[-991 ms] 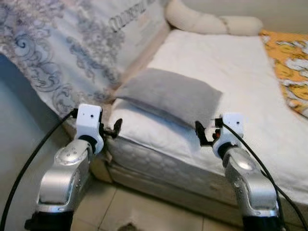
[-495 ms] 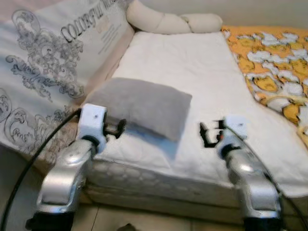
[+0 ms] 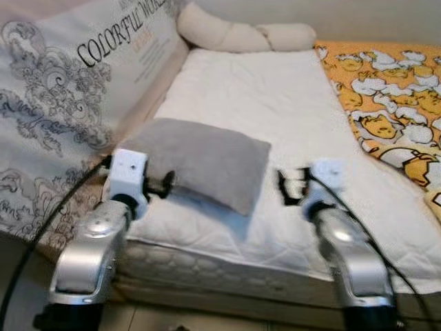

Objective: Clean up the room

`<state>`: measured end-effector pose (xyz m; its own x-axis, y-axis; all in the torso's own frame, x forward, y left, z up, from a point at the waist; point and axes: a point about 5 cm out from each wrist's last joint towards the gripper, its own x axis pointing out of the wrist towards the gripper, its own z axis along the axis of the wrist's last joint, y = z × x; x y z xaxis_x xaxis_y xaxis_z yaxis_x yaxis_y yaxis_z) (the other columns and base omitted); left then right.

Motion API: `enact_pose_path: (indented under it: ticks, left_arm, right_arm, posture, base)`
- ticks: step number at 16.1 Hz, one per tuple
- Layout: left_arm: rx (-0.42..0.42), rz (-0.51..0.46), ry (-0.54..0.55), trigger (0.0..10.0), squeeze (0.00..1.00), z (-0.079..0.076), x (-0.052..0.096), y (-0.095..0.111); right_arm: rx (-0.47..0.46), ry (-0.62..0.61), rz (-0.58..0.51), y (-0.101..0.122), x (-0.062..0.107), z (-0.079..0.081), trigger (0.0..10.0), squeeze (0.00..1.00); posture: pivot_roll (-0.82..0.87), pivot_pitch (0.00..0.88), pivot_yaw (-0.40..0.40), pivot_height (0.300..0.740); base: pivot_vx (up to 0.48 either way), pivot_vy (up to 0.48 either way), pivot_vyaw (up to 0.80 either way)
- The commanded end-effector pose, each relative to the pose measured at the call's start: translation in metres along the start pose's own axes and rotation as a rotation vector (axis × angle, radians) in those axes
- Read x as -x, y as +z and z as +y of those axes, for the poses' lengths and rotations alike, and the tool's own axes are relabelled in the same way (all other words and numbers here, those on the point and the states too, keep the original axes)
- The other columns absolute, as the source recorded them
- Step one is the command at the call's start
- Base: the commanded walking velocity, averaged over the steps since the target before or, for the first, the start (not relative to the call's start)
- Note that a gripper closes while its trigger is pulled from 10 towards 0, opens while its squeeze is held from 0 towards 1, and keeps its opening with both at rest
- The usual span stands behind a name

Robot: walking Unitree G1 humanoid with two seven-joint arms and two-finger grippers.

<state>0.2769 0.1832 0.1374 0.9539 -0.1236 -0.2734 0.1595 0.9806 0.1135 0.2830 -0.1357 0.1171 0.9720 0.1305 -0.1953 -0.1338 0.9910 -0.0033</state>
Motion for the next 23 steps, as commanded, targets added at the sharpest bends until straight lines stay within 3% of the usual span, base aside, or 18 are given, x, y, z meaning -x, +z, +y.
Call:
enact_pose_path:
  ticks: [1,10,11,23]
  left_arm:
    - [-0.006,-0.018,-0.02,10.0,0.0,-0.0043,-0.0012,0.0035]
    - [-0.012,-0.02,-0.023,10.0,0.1,-0.0032,-0.0021,0.0035]
    - [-0.01,-0.019,-0.026,10.0,0.16,-0.003,-0.0024,0.0037]
    - [-0.014,-0.013,-0.04,10.0,0.15,-0.0043,-0.0048,0.0043]
  right_arm:
    - [0.003,-0.029,0.004,-0.0027,0.0011,-0.0094,10.0,0.0]
    - [-0.005,-0.02,-0.002,-0.0042,-0.0005,-0.0087,10.0,0.0]
    - [-0.008,-0.021,-0.002,-0.004,-0.001,-0.0087,10.0,0.0]
    - [-0.007,-0.032,0.007,-0.004,-0.0043,-0.0113,10.0,0.0]
  posture:
    - [0.05,0.0,0.046,0.74]
    - [0.05,0.0,0.056,0.74]
    - [0.05,0.0,0.057,0.74]
    - [0.05,0.0,0.056,0.74]
  base:
    - [0.27,0.0,0.0]
    - [0.268,0.0,0.0]
    - [0.292,0.0,0.0]
    - [0.293,0.0,0.0]
